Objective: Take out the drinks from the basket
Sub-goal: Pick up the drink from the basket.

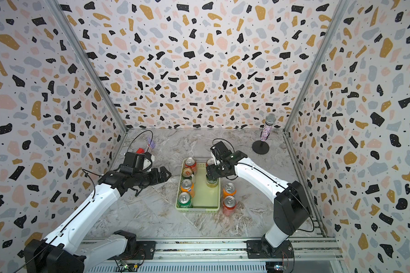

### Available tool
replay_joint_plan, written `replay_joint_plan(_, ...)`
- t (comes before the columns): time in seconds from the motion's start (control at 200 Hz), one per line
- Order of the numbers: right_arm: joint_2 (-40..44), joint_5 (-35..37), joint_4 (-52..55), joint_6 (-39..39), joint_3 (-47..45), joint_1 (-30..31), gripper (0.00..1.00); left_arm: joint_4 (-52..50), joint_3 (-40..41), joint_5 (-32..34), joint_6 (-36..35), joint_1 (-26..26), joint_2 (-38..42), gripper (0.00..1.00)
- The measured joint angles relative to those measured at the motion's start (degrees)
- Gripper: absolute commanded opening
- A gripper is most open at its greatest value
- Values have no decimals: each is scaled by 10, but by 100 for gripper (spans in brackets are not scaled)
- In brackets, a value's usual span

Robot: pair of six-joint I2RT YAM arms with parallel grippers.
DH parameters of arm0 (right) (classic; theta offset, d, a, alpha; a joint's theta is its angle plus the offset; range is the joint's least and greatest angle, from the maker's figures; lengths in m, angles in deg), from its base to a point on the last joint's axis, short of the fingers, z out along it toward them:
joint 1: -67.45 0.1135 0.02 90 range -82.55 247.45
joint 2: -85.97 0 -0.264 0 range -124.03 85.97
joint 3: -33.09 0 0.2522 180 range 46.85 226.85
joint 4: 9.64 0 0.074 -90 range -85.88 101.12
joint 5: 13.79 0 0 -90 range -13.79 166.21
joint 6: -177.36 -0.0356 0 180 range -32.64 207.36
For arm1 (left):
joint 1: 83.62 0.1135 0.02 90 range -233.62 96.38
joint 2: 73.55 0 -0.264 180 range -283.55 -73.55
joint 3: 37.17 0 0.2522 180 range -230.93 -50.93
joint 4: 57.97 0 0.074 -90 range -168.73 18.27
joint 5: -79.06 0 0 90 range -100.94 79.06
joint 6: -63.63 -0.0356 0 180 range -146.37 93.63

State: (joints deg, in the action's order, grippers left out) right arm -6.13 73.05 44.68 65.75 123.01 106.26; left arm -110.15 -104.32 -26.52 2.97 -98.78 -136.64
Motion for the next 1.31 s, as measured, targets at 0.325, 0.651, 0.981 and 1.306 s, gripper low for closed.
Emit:
replay_joint_plan(0.325, -40, 24, 9, -1, 28, 17, 83, 4, 0, -4, 0, 0, 0, 100)
replay_joint_plan(0.651, -80, 43, 9, -3, 46, 24, 82, 8, 0, -7, 0, 0, 0, 100)
replay_joint_plan(0.981, -90, 42, -4, -7, 47, 28, 79, 9, 0, -11, 0, 0, 0, 100)
replay_joint_plan(1.306, -115, 45, -13, -11, 49, 32, 78, 11, 0, -15, 0, 0, 0, 100)
